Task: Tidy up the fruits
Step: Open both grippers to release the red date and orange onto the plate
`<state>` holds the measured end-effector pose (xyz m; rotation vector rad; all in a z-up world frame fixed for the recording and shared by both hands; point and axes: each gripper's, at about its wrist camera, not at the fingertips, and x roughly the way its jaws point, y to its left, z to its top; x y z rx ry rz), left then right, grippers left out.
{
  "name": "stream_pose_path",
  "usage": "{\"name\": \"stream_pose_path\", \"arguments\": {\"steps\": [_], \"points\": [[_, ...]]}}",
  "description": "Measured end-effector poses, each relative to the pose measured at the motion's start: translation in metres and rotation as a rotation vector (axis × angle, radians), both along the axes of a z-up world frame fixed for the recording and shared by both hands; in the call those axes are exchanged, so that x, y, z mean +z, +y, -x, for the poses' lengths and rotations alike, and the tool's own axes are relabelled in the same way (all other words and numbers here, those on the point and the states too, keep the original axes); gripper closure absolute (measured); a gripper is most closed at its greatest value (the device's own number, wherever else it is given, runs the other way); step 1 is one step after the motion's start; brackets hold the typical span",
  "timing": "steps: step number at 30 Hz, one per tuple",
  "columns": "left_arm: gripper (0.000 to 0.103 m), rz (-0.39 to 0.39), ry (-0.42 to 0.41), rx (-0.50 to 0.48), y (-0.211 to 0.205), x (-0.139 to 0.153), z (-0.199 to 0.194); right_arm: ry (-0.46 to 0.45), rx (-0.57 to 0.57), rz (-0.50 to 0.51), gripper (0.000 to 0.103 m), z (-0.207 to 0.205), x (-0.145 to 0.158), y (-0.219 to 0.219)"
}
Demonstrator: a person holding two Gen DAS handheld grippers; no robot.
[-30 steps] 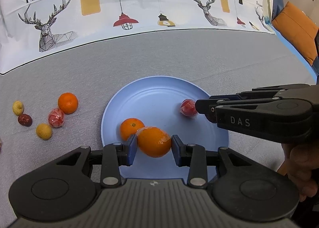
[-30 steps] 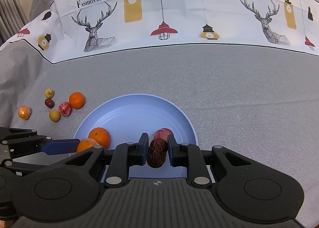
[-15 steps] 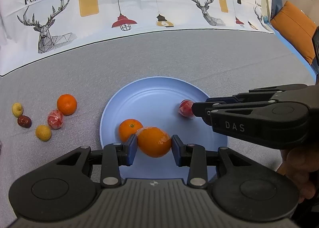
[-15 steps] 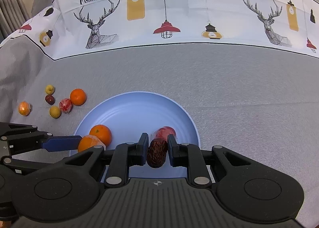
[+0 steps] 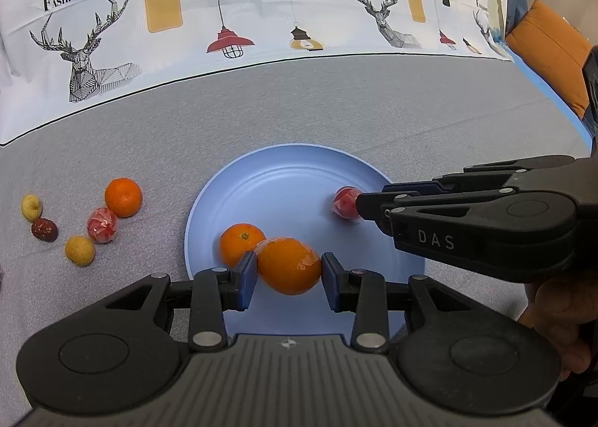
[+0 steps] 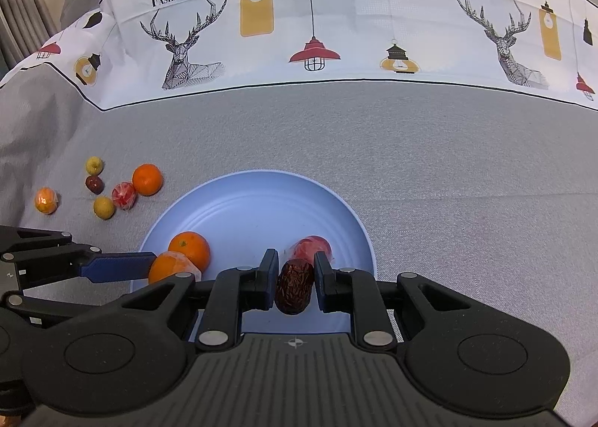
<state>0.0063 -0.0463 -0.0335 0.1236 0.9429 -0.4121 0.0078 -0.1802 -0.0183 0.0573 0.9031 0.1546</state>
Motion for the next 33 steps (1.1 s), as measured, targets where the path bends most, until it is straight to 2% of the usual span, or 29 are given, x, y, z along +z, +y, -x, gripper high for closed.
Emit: {"name": "stream_pose_path", "arguments": {"steps": [22,23,27,33], "points": [[0.061,0.005,-0.001,-0.013,-0.0046,0.0028,0.0011,0.003,-0.005,0.005,0.081,0.0001,-0.0022,0.0017],[0.060,0.005,-0.001,-0.015,-0.0048,0.0031,0.0012,0.005,-0.007,0.007,0.080,-0.0002,-0.0027,0.0020],[0.060,0.005,-0.016,-0.018,-0.0029,0.0039,0.0019,-0.003,-0.020,0.016,0.053,0.0002,-0.0023,0.0017],[0.059,0.008,-0.026,-0.006,-0.0005,0.0049,0.0008,-0.005,-0.028,0.019,0.051,-0.0003,-0.0004,-0.0002]]}}
